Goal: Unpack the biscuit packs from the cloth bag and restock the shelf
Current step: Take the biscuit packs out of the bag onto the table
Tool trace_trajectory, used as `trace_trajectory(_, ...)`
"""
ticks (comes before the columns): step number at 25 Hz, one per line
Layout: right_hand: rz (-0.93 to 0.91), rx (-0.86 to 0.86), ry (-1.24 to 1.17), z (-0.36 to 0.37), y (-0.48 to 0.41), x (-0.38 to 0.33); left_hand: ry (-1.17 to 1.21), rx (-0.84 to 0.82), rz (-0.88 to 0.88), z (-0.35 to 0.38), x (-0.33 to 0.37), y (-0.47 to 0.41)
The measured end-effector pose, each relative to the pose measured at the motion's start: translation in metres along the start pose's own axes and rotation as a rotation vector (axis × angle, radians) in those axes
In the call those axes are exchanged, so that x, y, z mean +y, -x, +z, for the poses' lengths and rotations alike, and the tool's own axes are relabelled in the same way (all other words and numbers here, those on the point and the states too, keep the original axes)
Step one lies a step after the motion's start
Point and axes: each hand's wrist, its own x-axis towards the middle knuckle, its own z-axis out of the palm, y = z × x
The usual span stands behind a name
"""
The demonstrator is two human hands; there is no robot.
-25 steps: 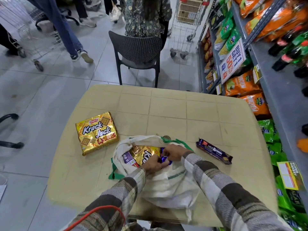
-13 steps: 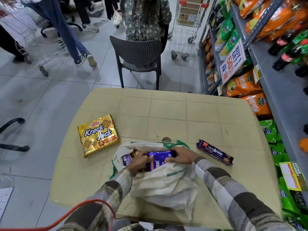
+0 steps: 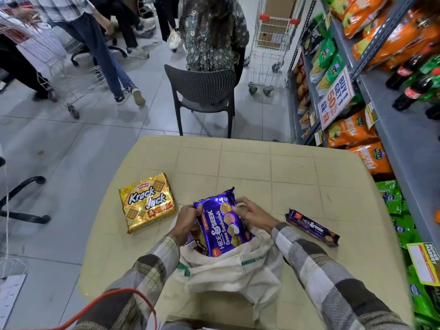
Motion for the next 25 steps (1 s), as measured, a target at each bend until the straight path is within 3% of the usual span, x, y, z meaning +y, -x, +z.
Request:
trace_trajectory(3, -0.039, 0.077, -0.075, -0.010, -0.006, -0.039, 0.111, 0.055, 0.040, -0.008, 0.037, -0.008)
trace_trajectory(9, -0.022, 0.031, -0.042, -0.026, -0.017, -0.079, 0.260, 0.134, 0.075, -0.020, 0.112, -0.033)
trace_trajectory(12, -0.001, 0.066, -0.096, -0.026, -0.028, -0.097, 0.053, 0.065, 0.219, -0.014, 0.154, -0.052)
trace_trajectory(17, 0.010, 0.122, -0.388, 0.001, -0.056, -0.082, -0.458, 0.016, 0.545, 0.025, 0.205, -0.092)
trace_trajectory(21, 0.090, 0.126, -0.582, 0.030, -0.101, -0.068, -0.831, -0.139, 0.624, 0.070, 0.214, -0.143)
trace_trajectory(23, 0.107, 0.206, -0.515, 0.038, -0.121, -0.063, -0.962, -0.199, 0.642, 0.091, 0.203, -0.165)
trace_trajectory(24, 0.107, 0.255, -0.356, 0.042, -0.135, -0.048, -1.011, -0.224, 0.651, 0.104, 0.192, -0.181)
trace_trajectory(25, 0.153, 0.230, -0.417, 0.045, -0.145, -0.045, -1.056, -0.240, 0.668, 0.113, 0.182, -0.192)
